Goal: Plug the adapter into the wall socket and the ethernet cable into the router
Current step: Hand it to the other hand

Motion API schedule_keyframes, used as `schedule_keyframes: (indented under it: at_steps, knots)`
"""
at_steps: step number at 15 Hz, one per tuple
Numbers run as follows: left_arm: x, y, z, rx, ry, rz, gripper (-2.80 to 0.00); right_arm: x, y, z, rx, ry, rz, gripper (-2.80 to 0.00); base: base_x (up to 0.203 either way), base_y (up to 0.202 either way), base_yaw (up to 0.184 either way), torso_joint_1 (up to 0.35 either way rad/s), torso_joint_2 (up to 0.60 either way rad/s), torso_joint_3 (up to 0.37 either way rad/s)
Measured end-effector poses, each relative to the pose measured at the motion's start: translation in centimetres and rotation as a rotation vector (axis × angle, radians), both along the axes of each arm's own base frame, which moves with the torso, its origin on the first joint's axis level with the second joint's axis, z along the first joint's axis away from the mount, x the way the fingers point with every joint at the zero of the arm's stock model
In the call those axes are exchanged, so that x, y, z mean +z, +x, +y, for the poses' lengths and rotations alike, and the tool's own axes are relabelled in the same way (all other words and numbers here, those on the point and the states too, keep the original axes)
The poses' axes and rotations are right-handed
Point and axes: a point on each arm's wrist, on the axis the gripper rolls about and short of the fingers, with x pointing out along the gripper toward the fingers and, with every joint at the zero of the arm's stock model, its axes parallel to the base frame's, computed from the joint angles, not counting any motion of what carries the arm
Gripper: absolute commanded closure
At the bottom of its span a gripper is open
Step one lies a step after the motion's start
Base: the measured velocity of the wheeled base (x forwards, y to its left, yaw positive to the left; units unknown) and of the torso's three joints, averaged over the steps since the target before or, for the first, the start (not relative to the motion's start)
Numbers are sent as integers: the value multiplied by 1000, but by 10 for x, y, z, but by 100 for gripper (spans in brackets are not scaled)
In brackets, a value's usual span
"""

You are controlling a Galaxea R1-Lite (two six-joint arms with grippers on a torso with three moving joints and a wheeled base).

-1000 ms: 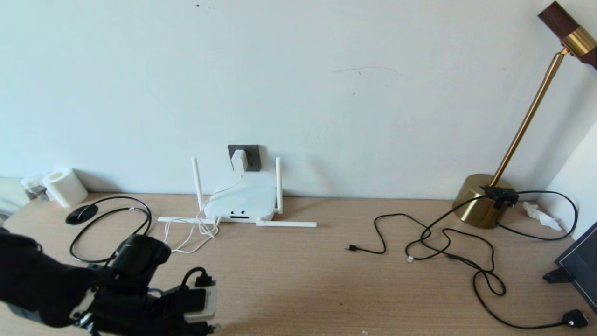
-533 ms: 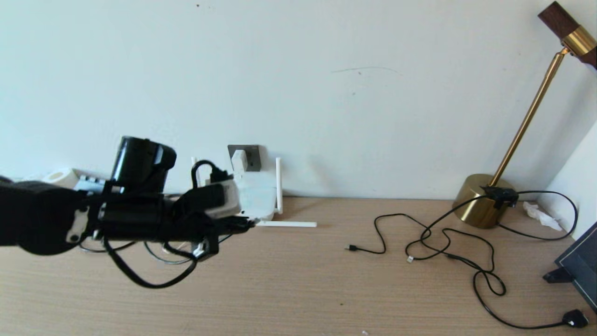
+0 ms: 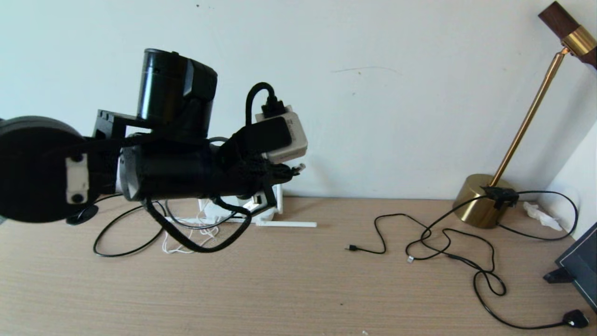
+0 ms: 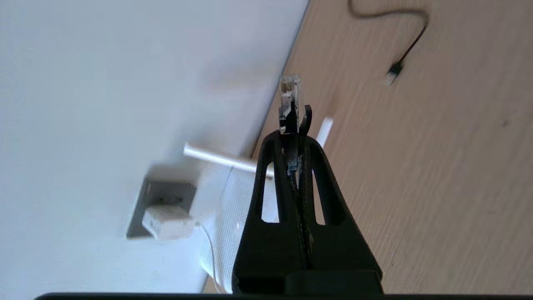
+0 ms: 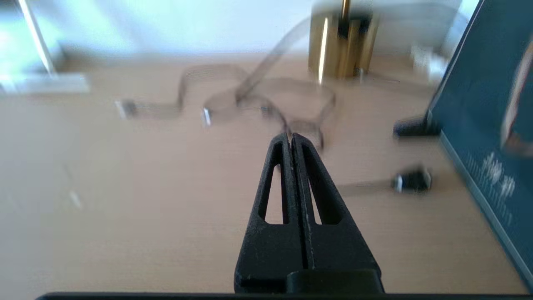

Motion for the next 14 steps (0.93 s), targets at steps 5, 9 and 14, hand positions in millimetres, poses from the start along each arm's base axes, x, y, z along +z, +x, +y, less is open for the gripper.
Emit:
schedule_keyframes:
  at_steps: [5,9,14]
  knots:
    - [3,-31,-14,-16,-27,-101,0,108,-36,3,173,151,-239,0,0,0,0,0,0,0]
    - [-1,-60,-16,-96,-61,-131,0,161,-12,13,693,407,20,0,0,0,0,0,0,0]
    - [-2,-90,-26,-206,-77,-134,0,190,69,20,962,569,327,0,0,0,0,0,0,0]
